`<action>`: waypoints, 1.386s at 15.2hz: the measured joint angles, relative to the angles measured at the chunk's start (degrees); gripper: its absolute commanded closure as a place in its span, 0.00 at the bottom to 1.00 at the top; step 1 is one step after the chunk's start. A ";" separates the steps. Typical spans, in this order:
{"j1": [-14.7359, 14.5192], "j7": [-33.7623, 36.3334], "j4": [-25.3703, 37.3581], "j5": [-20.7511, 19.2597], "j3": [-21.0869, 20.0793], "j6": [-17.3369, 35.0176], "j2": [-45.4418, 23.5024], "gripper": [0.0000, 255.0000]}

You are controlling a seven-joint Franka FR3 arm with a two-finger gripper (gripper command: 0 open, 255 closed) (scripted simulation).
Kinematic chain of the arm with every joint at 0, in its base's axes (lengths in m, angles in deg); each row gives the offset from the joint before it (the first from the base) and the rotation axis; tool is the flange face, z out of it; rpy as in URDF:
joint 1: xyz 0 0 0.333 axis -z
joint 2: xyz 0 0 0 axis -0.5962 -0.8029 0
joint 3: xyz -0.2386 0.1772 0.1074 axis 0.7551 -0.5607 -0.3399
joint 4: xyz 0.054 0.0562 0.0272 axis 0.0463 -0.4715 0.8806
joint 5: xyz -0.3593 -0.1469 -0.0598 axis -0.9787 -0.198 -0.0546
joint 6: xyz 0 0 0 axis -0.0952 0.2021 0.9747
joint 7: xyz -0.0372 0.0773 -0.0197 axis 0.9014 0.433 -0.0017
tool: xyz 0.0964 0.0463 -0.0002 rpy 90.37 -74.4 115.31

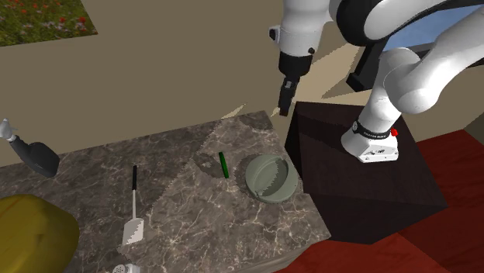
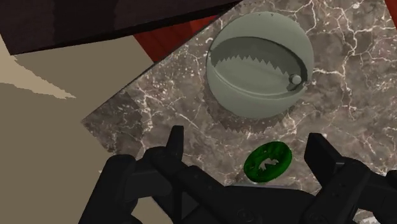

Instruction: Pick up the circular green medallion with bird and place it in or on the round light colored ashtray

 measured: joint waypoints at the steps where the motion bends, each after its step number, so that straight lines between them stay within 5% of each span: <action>1: 0.69 2.48 0.01 0.06 -1.17 1.84 -1.62 0.00; 7: 4.75 20.63 2.32 -1.88 -9.84 13.44 -14.38 0.00; 12: 8.32 38.18 6.91 -9.47 -14.99 20.68 -26.91 0.00; 17: 8.08 57.78 13.61 -21.79 -14.87 25.46 -41.19 0.00; 21: 4.69 70.82 20.26 -29.38 -10.83 26.66 -50.92 0.00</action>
